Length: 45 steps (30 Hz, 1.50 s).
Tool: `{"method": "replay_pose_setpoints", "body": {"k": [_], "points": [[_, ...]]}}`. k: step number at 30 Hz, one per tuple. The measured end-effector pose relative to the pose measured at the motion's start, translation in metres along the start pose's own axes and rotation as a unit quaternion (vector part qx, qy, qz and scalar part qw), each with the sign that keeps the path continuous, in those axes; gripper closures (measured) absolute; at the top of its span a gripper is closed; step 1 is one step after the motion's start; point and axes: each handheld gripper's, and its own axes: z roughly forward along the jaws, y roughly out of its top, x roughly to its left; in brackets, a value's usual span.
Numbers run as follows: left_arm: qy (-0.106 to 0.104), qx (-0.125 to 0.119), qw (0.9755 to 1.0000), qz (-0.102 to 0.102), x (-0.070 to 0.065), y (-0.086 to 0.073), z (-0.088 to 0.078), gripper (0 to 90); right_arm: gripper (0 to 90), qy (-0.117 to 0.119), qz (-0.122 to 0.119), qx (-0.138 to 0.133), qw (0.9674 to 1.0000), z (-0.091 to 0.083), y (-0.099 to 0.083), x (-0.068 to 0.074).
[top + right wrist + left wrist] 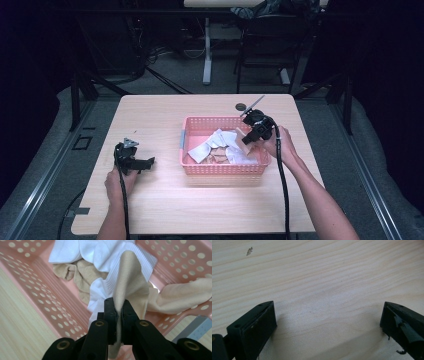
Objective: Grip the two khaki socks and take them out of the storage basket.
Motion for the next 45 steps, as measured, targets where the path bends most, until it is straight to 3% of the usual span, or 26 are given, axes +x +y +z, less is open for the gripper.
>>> {"method": "replay_pose_setpoints", "body": {"k": [6,27,45], "points": [[0.000,0.000,1.0000,0.000,0.000,0.000,0.000,0.1,85.4,0.003,0.001,-0.011,0.9999,-0.013,0.003,-0.002],[0.000,0.000,1.0000,0.000,0.000,0.000,0.000,0.2,85.3,0.005,0.010,-0.046,0.9989,-0.034,0.014,-0.006],[0.000,0.000,1.0000,0.000,0.000,0.000,0.000,0.1,85.3,-0.006,0.013,-0.067,0.9977,-0.059,0.021,-0.012]]}}
